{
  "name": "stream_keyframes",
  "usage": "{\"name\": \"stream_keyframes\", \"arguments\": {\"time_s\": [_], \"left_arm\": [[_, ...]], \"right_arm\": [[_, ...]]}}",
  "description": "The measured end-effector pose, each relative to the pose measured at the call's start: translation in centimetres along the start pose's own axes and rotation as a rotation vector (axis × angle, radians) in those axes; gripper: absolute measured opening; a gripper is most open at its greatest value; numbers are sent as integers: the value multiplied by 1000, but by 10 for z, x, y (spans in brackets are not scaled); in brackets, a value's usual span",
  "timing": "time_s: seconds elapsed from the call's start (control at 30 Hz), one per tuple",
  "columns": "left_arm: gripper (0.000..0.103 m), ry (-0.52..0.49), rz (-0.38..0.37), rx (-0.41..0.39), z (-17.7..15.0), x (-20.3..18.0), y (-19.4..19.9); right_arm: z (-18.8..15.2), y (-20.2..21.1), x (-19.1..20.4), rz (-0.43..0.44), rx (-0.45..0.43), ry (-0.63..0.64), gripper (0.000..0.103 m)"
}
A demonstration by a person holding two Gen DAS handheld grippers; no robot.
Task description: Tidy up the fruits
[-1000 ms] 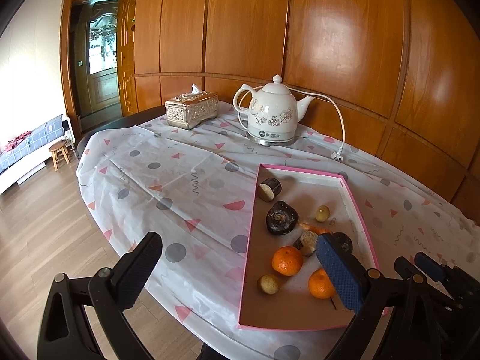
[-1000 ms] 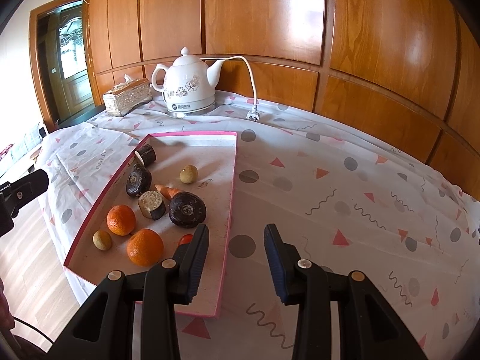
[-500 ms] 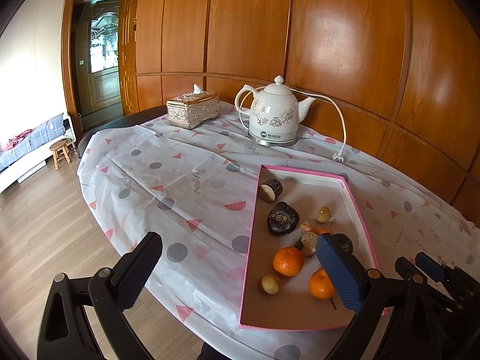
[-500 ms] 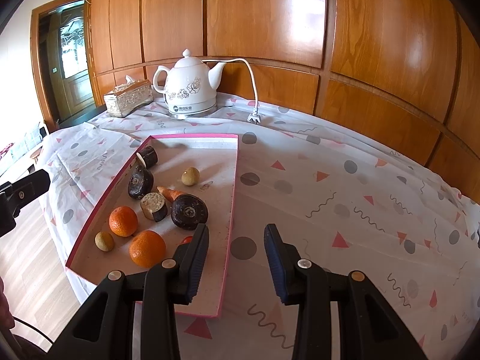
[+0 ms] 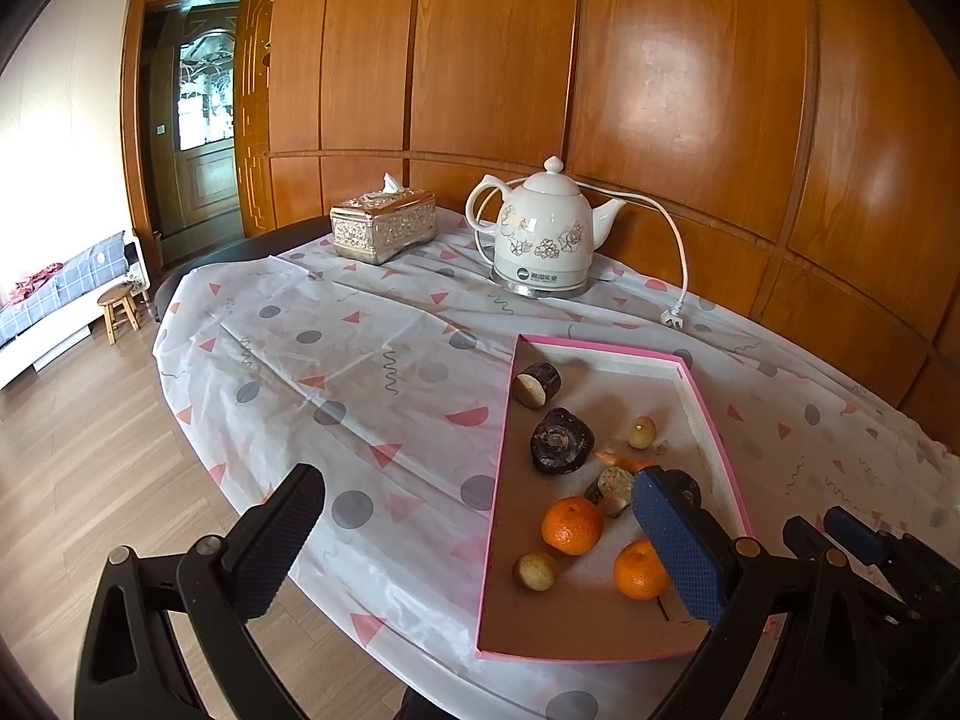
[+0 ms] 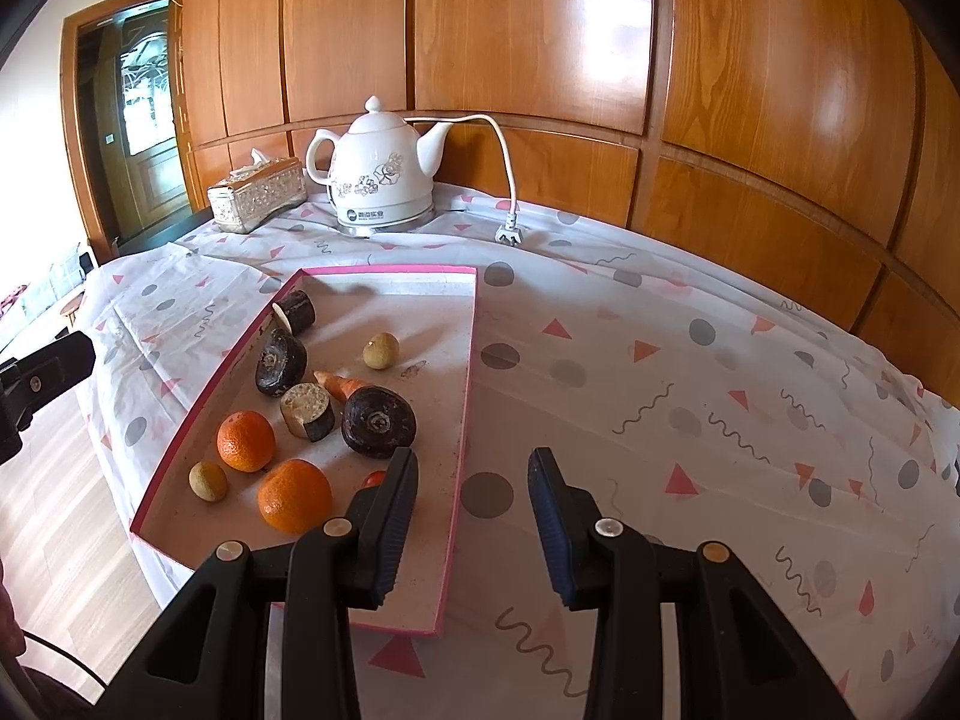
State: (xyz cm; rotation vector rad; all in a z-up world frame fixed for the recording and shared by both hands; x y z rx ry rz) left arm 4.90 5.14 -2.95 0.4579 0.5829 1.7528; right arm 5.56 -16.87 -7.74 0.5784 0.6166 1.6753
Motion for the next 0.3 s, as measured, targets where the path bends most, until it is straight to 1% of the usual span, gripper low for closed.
{"name": "stream_keyframes", "arguments": {"time_s": [0.3], "left_arm": [[103, -16, -8, -11, -1, -3, 0]], "right_arm": [[1, -1, -6, 1, -8, -16, 39]]}}
Point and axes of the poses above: each gripper's, at about its wrist camera, not at the fingertips, and y roughly against the way its jaws point, x to its left, z to its top, the point moved 8 cm from there along -y, roughly the way its jaws point, and after that the axes turned 7 degrees about z, right-handed, at the moved point
